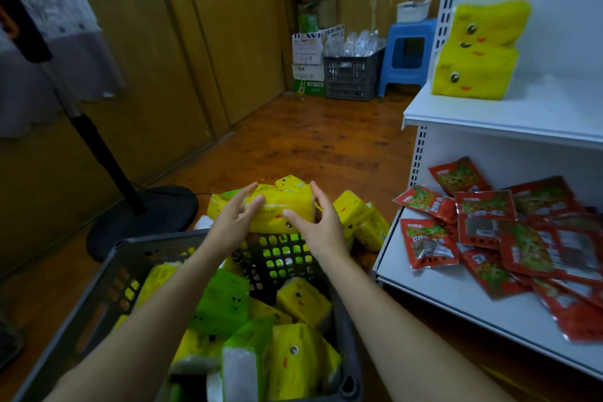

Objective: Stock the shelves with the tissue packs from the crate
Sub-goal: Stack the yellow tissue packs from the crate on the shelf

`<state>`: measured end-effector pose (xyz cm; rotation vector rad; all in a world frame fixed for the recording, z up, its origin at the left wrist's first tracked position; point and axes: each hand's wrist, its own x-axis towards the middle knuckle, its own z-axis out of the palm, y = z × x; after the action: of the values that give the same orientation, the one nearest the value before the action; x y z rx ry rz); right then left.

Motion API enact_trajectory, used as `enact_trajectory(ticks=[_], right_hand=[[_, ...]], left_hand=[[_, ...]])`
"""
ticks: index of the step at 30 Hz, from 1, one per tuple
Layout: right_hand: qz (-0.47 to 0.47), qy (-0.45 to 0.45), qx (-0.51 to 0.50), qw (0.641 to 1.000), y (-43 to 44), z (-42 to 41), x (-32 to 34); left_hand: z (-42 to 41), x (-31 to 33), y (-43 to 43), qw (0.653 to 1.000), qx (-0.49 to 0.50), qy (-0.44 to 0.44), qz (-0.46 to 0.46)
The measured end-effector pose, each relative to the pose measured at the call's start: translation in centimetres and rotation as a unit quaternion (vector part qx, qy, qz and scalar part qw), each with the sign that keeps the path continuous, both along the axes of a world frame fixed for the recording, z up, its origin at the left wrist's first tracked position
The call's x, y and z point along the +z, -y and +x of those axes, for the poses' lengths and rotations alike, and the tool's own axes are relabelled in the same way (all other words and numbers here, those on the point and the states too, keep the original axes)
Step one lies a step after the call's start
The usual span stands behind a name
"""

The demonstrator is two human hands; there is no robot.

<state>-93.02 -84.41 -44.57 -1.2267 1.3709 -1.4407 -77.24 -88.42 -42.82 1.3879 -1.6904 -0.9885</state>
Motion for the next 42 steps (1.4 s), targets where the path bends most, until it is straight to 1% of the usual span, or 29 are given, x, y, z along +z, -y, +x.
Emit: enact_trajectory(ticks=[3, 5, 7, 9, 11, 13, 16, 18, 21, 23, 26, 28, 30, 34, 37, 39, 42], right_hand=[[-0.029, 0.009, 0.012, 0.999, 0.0, -1.0, 0.9], [-0.043, 0.017, -0.001, 0.999, 0.2, -1.6, 1.5], [-0.054, 0.041, -0.026, 0.997, 0.4, -2.1, 2.1], [-0.040, 0.101, -0.064, 0.992, 0.8, -2.4, 2.6], [-0.007, 0.191, -0.096, 0.977, 1.2, -2.6, 2.8], [0.019, 0.267, -0.097, 0.959, 1.4, -2.5, 2.9], [0.031, 0.303, -0.104, 0.947, 1.5, -2.5, 2.8], [0.025, 0.288, -0.123, 0.949, 1.3, -2.8, 2.8], [0.010, 0.225, -0.135, 0.965, 1.0, -3.3, 2.8], [-0.001, 0.180, -0.128, 0.975, 0.8, -3.4, 2.7], [-0.011, 0.125, -0.110, 0.986, 0.6, -3.2, 2.6], [-0.017, 0.085, -0.097, 0.992, 0.6, -2.9, 2.6], [-0.031, 0.048, -0.078, 0.995, 0.6, -2.4, 2.6], [-0.049, 0.000, -0.047, 0.998, 0.3, -1.8, 2.3], [-0.052, -0.046, -0.029, 0.997, 0.3, -1.7, 2.0], [-0.046, -0.043, -0.017, 0.998, 0.3, -1.7, 1.9], [-0.038, -0.039, -0.012, 0.998, 0.5, -1.7, 1.6]], left_hand=[[-1.4, 0.7, 0.6, 0.999, 0.013, -0.039, -0.013], [-2.4, 1.5, 0.5, 0.997, 0.006, -0.073, -0.019], [-3.6, 2.2, 0.3, 0.996, 0.000, -0.086, -0.037], [-4.6, 2.7, 0.0, 0.995, -0.004, -0.084, -0.054], [-5.6, 2.8, -0.3, 0.993, -0.004, -0.097, -0.062], [-6.5, 2.9, -0.5, 0.993, -0.010, -0.090, -0.072], [-7.3, 2.8, -0.8, 0.996, -0.031, -0.044, -0.077], [-7.2, 2.6, -0.7, 0.997, -0.034, -0.033, -0.058], [-7.0, 2.4, -0.6, 0.998, -0.043, -0.030, -0.035], [-6.9, 2.4, -0.6, 0.998, -0.047, -0.017, -0.029], [-6.9, 2.4, -0.2, 0.999, -0.021, 0.029, -0.030], [-7.0, 2.7, 0.1, 0.998, -0.036, 0.042, -0.032], [-7.4, 3.0, 0.0, 0.997, -0.062, 0.040, -0.012], [-7.9, 3.3, -0.2, 0.997, -0.050, 0.011, 0.061], [-7.7, 3.3, -0.2, 0.992, -0.054, -0.057, 0.102], [-7.5, 3.2, -0.2, 0.989, -0.061, -0.087, 0.104], [-7.3, 3.1, -0.1, 0.984, -0.033, -0.129, 0.116]])
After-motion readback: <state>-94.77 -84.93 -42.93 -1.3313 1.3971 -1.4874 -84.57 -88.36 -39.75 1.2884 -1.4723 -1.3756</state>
